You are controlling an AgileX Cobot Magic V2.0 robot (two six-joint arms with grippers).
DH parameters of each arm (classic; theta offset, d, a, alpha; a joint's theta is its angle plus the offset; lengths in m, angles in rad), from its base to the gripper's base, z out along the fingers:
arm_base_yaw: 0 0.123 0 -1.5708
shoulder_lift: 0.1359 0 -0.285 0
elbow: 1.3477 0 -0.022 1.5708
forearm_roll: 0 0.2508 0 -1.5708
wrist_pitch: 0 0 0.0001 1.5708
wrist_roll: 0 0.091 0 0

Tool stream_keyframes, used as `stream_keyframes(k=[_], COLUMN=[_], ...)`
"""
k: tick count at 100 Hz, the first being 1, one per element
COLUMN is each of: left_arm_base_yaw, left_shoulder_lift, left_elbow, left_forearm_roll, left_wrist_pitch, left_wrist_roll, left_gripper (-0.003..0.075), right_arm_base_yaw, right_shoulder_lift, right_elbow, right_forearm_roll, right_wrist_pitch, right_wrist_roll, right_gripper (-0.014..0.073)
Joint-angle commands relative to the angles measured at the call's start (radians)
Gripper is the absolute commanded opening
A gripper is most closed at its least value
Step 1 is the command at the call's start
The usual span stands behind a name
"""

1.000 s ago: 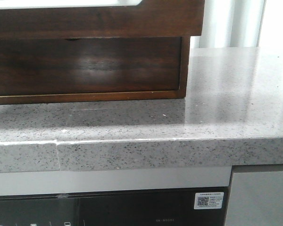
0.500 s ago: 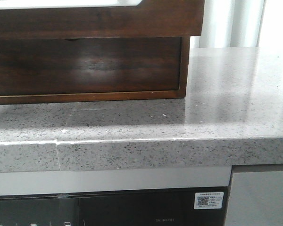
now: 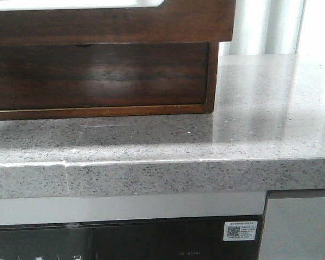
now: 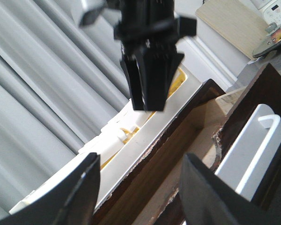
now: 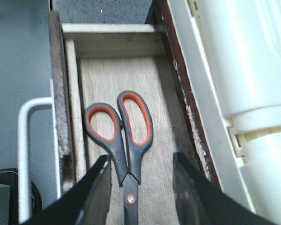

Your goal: Put scissors in drawer with both arms

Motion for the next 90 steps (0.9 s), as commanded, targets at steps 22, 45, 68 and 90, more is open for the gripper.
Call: stream_keyframes(k=[22,45,68,90], left_arm_base_yaw=[-0.008,-0.008,-0.008,-0.008], left_shoulder_lift=[0.005,-0.058,-0.180,-0.277], left_elbow=[-0.039,-0.041,-0.041,-0.041], left_forearm_roll=[-0.018,-0.133,-0.306,-0.355], left_wrist_pitch=[-0.070,-0.061,0.134,0.250], left_wrist_roll=[-0.013,-0.013,-0.013,-0.013], left_gripper=[0.0279,0.0006,0.0003,0.0003], right_arm_base_yaw=[-0.005,-0.005,-0.005,-0.005], right_shoulder_lift=[-0.159,-0.250,-0.381,-0.569], right_elbow=[-0.027,-0.020,0.110,0.388], right_forearm_roll=[0.020,-0.021,-0.021,-0.032], right_wrist_pitch=[0.023,0.023,0.021,-0.175], right_wrist_roll=[0.069,0.111,0.117,0.117], right_gripper=[0.0125,-0.0118,-0.0116,-0.0104])
